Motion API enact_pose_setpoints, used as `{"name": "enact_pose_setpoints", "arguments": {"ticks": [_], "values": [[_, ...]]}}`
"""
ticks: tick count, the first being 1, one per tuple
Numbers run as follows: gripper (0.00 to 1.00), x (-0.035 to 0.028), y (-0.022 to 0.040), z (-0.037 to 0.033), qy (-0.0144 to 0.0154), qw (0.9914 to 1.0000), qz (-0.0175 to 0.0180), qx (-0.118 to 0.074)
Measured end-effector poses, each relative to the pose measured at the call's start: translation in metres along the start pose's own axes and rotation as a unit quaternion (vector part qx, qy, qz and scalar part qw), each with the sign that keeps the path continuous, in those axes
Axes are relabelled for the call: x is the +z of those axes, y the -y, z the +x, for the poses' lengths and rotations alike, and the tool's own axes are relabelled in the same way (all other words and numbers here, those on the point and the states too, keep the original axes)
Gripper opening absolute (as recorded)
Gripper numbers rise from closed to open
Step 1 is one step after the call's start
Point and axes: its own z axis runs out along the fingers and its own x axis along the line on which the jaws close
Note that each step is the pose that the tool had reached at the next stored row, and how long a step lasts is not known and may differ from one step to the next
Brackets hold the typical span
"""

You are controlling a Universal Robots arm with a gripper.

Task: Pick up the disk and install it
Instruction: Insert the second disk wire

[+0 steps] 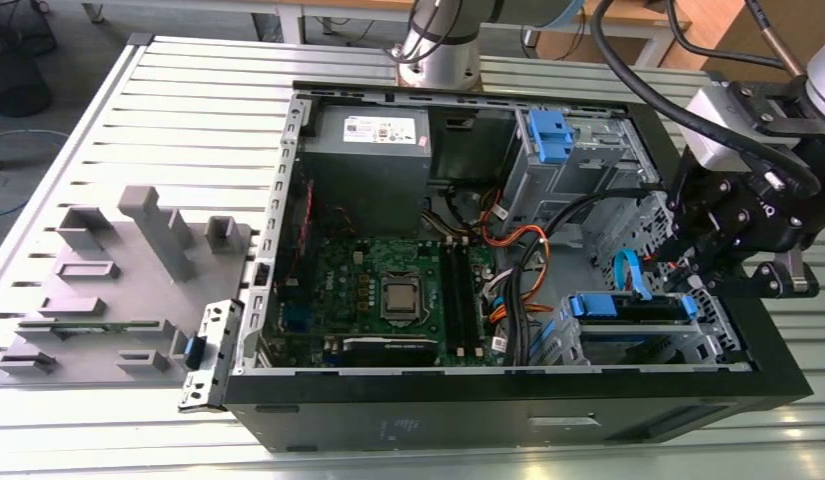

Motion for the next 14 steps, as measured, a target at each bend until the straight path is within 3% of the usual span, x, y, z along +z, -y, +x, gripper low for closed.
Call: {"name": "enact_pose_setpoints", "arguments": {"ticks": [1, 5, 14], "values": [[0.36, 0.0000, 0.0000, 0.0000, 0.0000, 1.00000, 0.0000, 0.000], [0.36, 0.0003, 0.0017, -0.0001, 0.0000, 1.00000, 0.0000, 0.000], [0.36, 0.0035, 0.0153, 0.0003, 0.0000, 1.00000, 0.0000, 0.000]]}}
